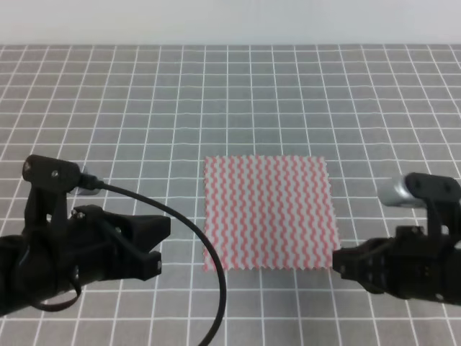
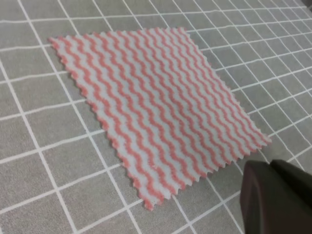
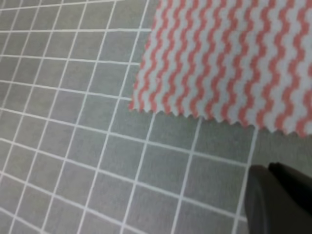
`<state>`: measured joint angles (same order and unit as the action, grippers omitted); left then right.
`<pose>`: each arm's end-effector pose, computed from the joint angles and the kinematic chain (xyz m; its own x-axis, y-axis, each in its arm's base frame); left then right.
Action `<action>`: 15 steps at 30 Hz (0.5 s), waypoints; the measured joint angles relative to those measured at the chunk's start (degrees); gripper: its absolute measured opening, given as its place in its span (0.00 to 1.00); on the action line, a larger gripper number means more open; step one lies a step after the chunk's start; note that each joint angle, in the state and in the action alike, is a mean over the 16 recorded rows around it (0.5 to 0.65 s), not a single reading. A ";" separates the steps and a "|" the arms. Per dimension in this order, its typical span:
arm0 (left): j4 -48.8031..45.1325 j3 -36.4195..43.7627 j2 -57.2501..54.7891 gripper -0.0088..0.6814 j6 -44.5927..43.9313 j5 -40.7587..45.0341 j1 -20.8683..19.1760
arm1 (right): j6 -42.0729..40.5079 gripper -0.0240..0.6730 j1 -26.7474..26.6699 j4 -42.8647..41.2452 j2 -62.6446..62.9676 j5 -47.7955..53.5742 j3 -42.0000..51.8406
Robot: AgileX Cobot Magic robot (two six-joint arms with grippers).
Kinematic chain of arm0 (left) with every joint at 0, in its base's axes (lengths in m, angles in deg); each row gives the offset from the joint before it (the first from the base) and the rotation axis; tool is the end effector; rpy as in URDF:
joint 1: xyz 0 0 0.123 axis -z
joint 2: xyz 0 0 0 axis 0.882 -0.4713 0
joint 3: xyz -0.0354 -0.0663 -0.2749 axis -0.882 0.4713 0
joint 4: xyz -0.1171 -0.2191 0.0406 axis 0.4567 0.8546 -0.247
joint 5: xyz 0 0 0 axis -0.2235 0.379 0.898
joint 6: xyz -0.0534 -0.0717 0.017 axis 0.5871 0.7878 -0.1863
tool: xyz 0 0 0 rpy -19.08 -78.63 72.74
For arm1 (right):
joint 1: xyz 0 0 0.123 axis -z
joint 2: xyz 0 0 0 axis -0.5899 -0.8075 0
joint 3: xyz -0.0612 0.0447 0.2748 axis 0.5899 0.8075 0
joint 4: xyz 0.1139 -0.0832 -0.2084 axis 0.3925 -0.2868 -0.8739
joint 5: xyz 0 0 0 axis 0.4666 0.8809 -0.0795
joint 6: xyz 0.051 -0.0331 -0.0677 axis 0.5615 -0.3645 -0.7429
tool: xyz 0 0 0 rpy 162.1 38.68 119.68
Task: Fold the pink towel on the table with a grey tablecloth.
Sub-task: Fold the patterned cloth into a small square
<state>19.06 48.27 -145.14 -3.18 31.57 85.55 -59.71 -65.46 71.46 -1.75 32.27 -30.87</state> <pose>0.1787 -0.1163 0.2537 -0.5914 0.0196 -0.8061 0.5523 0.7382 -0.3873 0.1813 0.1323 0.2294 -0.8196 0.0683 -0.5689 -0.3021 0.7921 0.5303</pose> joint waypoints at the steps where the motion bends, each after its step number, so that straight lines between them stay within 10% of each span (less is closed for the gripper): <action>1: -0.02 -0.01 -0.05 0.01 -0.11 -0.07 0.00 | -0.01 0.05 0.01 -0.45 -0.89 -0.06 -0.46; 15: -0.02 -0.01 -0.05 0.01 -1.26 -0.02 0.00 | 5.28 0.44 0.40 -1.66 -10.80 -3.80 -3.21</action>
<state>19.04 48.26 -145.18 -4.44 31.56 85.54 -54.43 -65.06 69.80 -12.56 28.47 -34.09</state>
